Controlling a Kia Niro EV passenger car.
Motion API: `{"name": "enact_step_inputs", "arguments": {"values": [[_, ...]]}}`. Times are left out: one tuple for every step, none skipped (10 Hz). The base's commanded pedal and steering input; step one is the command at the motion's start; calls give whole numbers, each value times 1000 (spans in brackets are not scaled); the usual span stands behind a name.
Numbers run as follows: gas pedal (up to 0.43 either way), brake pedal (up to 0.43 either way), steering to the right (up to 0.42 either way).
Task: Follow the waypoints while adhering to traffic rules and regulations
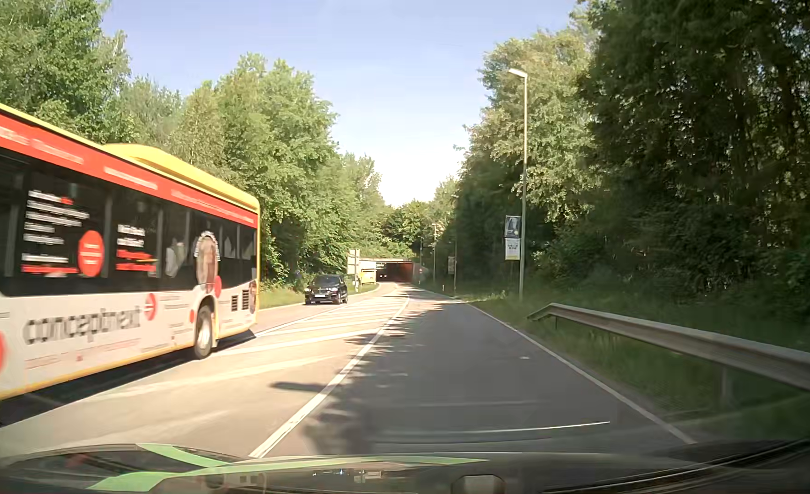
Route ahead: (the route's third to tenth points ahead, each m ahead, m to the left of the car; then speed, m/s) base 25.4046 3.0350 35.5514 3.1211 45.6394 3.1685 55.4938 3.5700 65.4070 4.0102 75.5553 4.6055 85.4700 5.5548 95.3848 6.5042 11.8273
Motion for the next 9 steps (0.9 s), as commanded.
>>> {"name": "enact_step_inputs", "arguments": {"values": [[39,0,-2],[59,0,-2],[67,0,-2],[79,0,-2],[79,0,-3],[79,0,-3],[79,0,-3],[79,0,-3],[79,0,-3]]}}
